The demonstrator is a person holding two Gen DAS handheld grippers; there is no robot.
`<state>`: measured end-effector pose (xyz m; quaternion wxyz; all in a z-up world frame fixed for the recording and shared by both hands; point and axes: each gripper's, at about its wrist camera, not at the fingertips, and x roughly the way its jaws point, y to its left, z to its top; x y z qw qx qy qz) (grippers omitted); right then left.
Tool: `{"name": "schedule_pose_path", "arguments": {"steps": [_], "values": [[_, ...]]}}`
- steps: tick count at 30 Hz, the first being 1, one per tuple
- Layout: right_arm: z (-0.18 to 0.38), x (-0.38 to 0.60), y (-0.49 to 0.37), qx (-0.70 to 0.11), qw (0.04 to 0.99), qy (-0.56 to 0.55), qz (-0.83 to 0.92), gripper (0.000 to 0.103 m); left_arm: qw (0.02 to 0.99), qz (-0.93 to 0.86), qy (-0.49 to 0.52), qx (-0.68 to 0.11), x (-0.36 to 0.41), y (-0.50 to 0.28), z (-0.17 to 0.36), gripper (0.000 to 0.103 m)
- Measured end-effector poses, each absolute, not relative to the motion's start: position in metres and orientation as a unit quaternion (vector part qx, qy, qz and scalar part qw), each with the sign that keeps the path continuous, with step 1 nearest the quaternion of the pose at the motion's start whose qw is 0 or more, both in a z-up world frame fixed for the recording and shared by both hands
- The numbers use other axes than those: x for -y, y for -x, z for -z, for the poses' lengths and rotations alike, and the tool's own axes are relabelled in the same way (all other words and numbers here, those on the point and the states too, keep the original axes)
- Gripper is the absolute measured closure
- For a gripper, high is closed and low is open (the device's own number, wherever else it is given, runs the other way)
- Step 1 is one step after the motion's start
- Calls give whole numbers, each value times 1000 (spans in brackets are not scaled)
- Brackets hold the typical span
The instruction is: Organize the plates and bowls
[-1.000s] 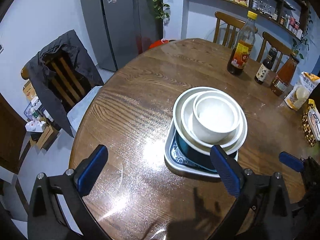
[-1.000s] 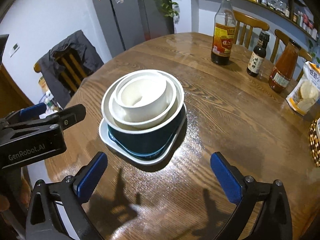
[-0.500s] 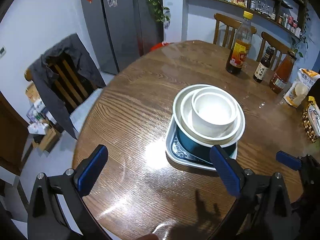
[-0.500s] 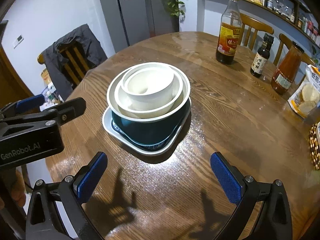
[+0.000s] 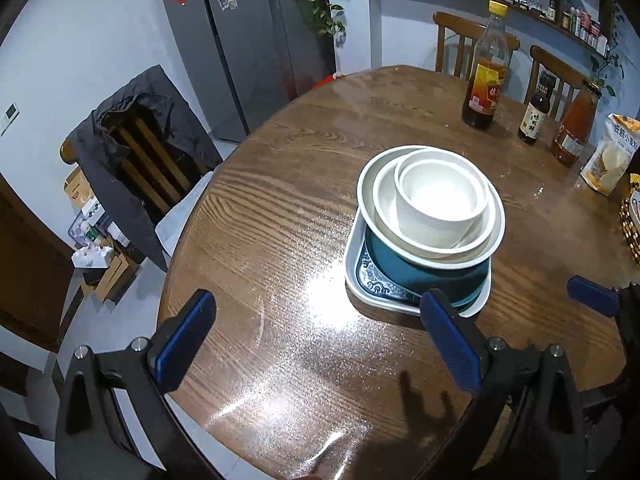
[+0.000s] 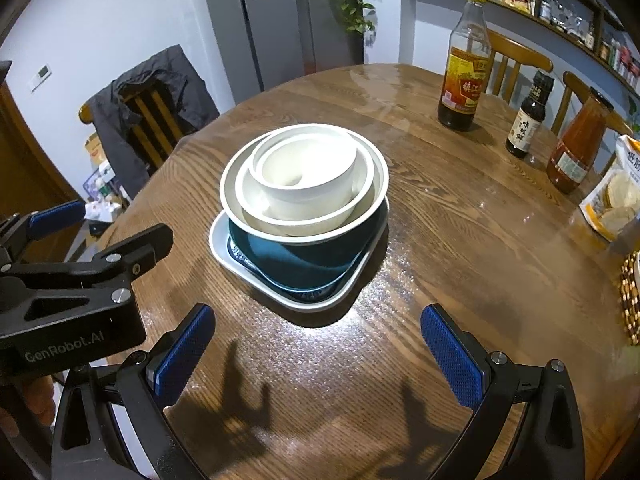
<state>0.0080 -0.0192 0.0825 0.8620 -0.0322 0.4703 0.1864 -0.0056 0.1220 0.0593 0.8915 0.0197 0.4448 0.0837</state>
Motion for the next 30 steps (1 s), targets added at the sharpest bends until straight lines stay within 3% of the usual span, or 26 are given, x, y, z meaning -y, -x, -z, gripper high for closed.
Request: {"name": "schedule_pose_path", "arguments": {"steps": [30], "values": [[-75, 8, -17, -481, 857, 48, -178, 0, 885, -72, -15, -459, -125, 3, -50, 1]]}}
